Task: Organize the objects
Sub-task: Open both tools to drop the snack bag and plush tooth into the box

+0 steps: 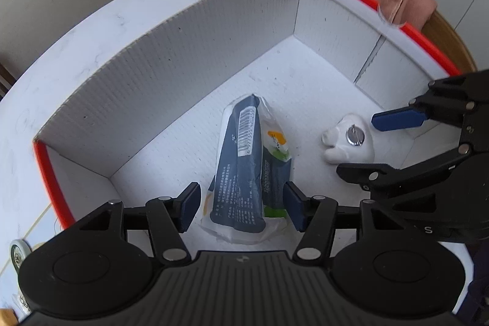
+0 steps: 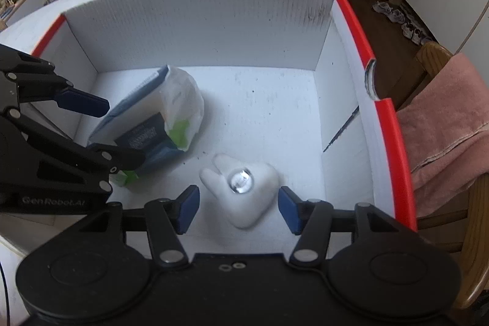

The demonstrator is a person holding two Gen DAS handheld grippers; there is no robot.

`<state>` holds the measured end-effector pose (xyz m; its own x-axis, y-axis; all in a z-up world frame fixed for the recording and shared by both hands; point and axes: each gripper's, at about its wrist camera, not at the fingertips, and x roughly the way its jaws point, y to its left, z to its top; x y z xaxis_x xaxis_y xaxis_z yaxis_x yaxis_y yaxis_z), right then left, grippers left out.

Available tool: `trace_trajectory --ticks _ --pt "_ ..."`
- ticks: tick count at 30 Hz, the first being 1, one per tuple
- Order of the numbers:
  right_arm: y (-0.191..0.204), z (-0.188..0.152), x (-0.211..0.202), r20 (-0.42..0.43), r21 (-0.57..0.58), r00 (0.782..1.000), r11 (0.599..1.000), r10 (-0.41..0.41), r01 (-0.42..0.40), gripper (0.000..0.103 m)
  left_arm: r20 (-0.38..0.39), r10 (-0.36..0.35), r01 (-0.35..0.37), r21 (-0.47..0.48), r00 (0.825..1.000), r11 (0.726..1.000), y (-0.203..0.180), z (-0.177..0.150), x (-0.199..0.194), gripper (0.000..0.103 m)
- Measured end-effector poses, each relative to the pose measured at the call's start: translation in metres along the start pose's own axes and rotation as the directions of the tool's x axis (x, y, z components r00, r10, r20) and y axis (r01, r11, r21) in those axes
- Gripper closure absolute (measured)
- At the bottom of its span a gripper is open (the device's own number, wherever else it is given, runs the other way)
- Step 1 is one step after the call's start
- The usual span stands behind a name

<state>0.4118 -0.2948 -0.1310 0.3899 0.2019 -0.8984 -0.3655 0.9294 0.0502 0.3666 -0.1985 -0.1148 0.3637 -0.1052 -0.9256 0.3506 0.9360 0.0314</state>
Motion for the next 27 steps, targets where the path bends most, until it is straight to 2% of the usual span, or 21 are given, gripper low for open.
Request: trace_trajectory --ticks 4,12,21,27 --pt "0.003 -0.002 -0.015 0.039 -0.018 0.999 1.0 0.007 -0.006 0.041 0.033 -0.015 0.016 -0.026 0.999 1.0 0.004 -0.002 -0.015 0.045" --pt "0.0 -0.007 -0.051 0.118 0.0 0.992 0.999 0.045 -0.046 0.041 0.135 -0.04 0.05 -0.069 0.99 0.996 0.009 -0.009 -0.054 0.045" --pt "0.008 -0.012 -0.094 0.21 0.045 0.973 0.993 0.099 -0.111 0.04 0.247 -0.039 0.064 -0.094 0.968 0.994 0.018 -0.03 -0.099 0.045" --pt "0.028 -0.014 -0.114 0.259 0.051 0.958 0.989 0.124 -0.142 0.035 0.312 -0.025 0.062 -0.109 0.95 0.992 0.029 -0.051 -0.127 0.045"
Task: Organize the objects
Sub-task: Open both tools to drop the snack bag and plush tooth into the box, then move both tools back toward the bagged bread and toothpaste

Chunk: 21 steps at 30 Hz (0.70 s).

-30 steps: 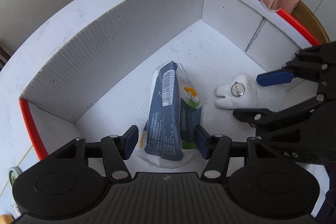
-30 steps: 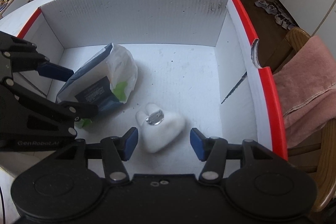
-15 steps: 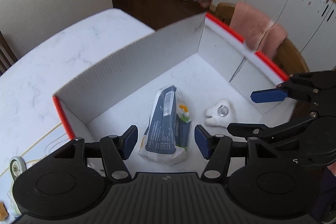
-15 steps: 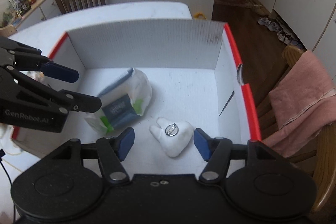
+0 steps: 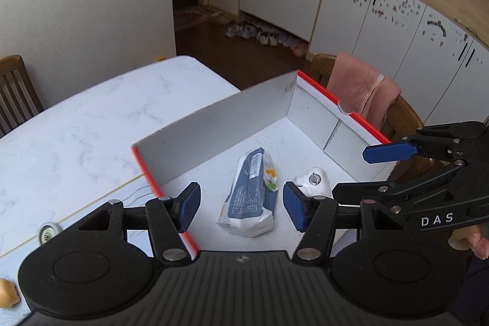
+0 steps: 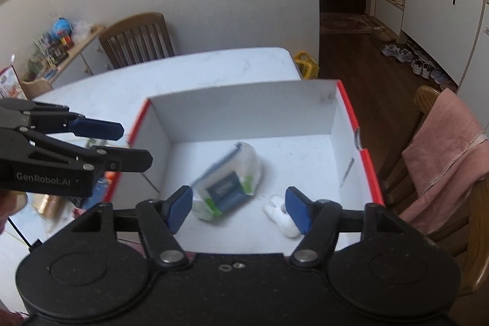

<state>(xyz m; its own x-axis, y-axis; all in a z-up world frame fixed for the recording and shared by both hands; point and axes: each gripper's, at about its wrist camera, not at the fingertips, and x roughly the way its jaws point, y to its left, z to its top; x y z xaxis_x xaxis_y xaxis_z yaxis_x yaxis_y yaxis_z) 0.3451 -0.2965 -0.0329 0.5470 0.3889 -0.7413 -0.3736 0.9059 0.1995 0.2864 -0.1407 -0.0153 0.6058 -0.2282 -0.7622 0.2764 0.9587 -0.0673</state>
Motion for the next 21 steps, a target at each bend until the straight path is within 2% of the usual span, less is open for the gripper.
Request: trace_trajectory --ticks 5,8,12,17,21 --pt "0.024 0.001 -0.01 0.034 -0.017 0.999 1.0 0.014 -0.014 0.028 0.037 -0.001 0.002 -0.025 0.999 1.0 0.014 -0.018 -0.027 0.045" --pt "0.04 0.0 -0.014 0.043 -0.02 0.999 0.999 0.029 -0.028 0.026 0.059 0.01 -0.008 -0.035 0.998 0.999 0.024 -0.032 -0.043 0.038" --pt "0.063 -0.004 -0.014 0.049 -0.028 0.998 0.999 0.041 -0.039 0.023 0.082 0.024 -0.02 -0.047 0.996 0.999 0.04 -0.05 -0.062 0.038" --pt "0.095 -0.008 -0.013 0.068 -0.04 0.996 0.998 0.051 -0.048 0.014 0.104 0.048 -0.04 -0.083 0.993 0.996 0.064 -0.074 -0.083 0.037" --pt "0.121 -0.012 -0.01 0.073 -0.062 0.996 0.997 0.057 -0.052 0.006 0.114 0.069 -0.056 -0.115 0.991 0.992 0.085 -0.094 -0.097 0.029"
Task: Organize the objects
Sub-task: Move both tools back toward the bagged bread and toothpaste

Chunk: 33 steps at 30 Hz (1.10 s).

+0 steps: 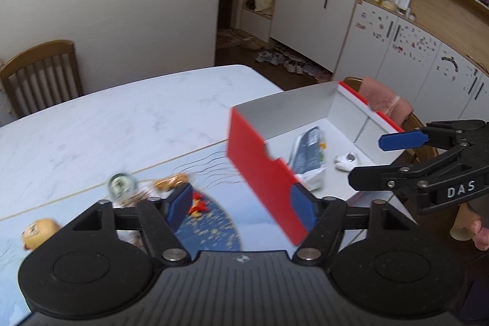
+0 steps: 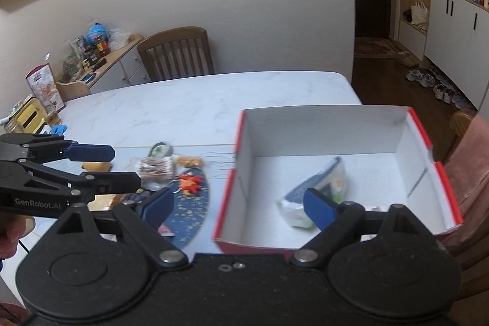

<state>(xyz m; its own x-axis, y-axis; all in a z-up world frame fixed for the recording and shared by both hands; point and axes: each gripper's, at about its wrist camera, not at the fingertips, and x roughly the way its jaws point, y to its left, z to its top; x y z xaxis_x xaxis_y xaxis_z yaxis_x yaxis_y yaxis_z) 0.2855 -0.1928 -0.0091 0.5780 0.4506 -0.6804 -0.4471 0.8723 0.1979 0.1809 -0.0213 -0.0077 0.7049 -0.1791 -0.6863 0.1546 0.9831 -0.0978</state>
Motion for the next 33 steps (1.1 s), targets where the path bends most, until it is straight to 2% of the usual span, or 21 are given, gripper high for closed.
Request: trace_trajectory --ticks 4,6,10,14,19,23,27,33 --pt "0.021 -0.006 0.005 0.004 -0.004 1.0 1.0 0.015 -0.015 0.001 0.014 0.019 -0.019 -0.01 1.0 1.0 0.022 -0.016 -0.013 0.026" --pt "0.031 -0.01 0.009 0.0 -0.007 1.0 1.0 0.02 -0.02 0.001 0.018 0.024 -0.024 -0.007 1.0 1.0 0.032 -0.024 -0.019 0.02" --pt "0.05 -0.02 0.019 -0.02 -0.014 0.999 0.999 0.033 -0.034 0.001 0.012 0.028 -0.028 0.003 1.0 1.0 0.051 -0.045 -0.028 0.018" --pt "0.068 -0.028 0.03 -0.037 -0.016 0.998 0.999 0.04 -0.041 0.001 -0.012 0.017 -0.016 0.007 1.0 1.0 0.073 -0.069 -0.03 0.0" --pt "0.083 -0.035 0.044 -0.064 -0.004 0.997 0.999 0.043 -0.043 0.001 -0.002 0.015 -0.015 0.051 1.0 0.999 0.099 -0.091 -0.036 0.0" --pt "0.095 -0.04 0.057 -0.093 -0.004 0.995 0.999 0.038 -0.039 0.001 -0.008 0.009 -0.008 0.129 1.0 0.992 0.118 -0.102 -0.033 0.0" --pt "0.106 -0.044 0.068 -0.116 -0.011 0.993 1.0 0.028 -0.029 0.001 -0.02 -0.01 0.014 0.238 1.0 0.971 0.136 -0.109 -0.025 0.0" --pt "0.118 -0.05 0.087 -0.162 -0.024 0.987 1.0 0.012 -0.016 0.001 -0.082 -0.072 0.1 0.419 0.994 0.903 0.153 -0.112 -0.005 0.0"
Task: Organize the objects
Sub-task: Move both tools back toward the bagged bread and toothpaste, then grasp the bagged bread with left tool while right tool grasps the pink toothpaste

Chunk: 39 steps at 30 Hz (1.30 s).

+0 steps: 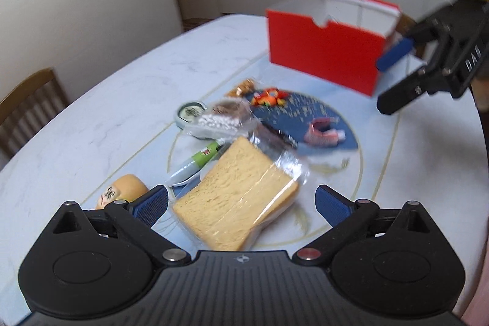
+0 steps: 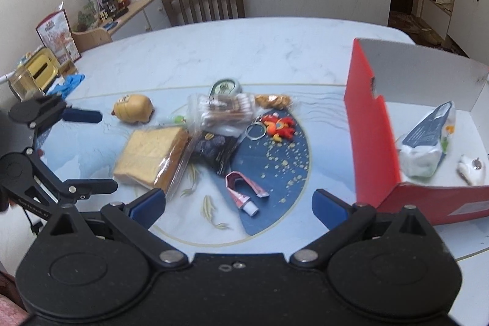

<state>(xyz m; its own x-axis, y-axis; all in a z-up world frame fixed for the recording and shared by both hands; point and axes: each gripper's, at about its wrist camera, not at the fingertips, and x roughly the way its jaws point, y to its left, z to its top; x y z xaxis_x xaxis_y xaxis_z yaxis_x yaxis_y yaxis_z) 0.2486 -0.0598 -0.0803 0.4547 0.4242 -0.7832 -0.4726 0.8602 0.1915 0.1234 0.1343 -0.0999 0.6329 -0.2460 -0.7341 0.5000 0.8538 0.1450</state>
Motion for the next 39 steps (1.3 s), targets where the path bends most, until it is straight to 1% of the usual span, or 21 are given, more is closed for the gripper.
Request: trace_trajectory --ticks 6,13,16,20,25,29,31,33,36,39 --pt "0.007 -0.002 0.019 -0.047 -0.023 0.999 1.0 -0.015 0.014 0.002 -0.02 -0.082 0.083 0.118 0.996 0.989 0.011 -0.004 0.022 0.0" --pt "0.012 -0.002 0.038 -0.086 -0.051 0.996 0.998 -0.039 0.035 0.004 -0.052 -0.128 0.136 0.21 0.99 0.968 0.021 -0.007 0.045 0.0" --pt "0.011 0.0 0.047 -0.099 -0.067 0.994 0.997 -0.052 0.046 0.005 -0.067 -0.15 0.162 0.234 0.986 0.959 0.026 -0.006 0.052 0.0" --pt "0.006 0.003 0.062 -0.125 -0.065 0.989 0.995 -0.082 0.074 0.01 -0.082 -0.187 0.201 0.222 0.979 0.954 0.031 -0.005 0.06 0.0" --pt "0.002 0.004 0.077 -0.148 -0.051 0.985 0.995 -0.089 0.082 0.016 -0.08 -0.198 0.211 0.227 0.977 0.951 0.03 -0.008 0.062 0.0" --pt "0.007 0.004 0.084 -0.156 -0.078 0.984 0.994 -0.09 0.078 0.02 -0.073 -0.213 0.224 0.204 0.974 0.953 0.031 -0.009 0.061 0.002" --pt "0.009 0.005 0.088 -0.158 -0.088 0.983 0.993 -0.089 0.076 0.024 -0.065 -0.211 0.22 0.195 0.975 0.956 0.03 -0.009 0.06 0.004" --pt "0.011 0.006 0.09 -0.158 -0.098 0.983 0.992 -0.092 0.077 0.025 -0.061 -0.209 0.216 0.187 0.976 0.958 0.029 -0.01 0.058 0.008" --pt "0.014 0.007 0.091 -0.154 -0.111 0.983 0.991 -0.095 0.078 0.028 -0.061 -0.202 0.21 0.172 0.977 0.962 0.026 -0.011 0.055 0.01" --pt "0.016 0.01 0.091 -0.149 -0.123 0.984 0.989 -0.097 0.078 0.038 -0.07 -0.183 0.192 0.169 0.981 0.967 0.02 -0.013 0.051 0.012"
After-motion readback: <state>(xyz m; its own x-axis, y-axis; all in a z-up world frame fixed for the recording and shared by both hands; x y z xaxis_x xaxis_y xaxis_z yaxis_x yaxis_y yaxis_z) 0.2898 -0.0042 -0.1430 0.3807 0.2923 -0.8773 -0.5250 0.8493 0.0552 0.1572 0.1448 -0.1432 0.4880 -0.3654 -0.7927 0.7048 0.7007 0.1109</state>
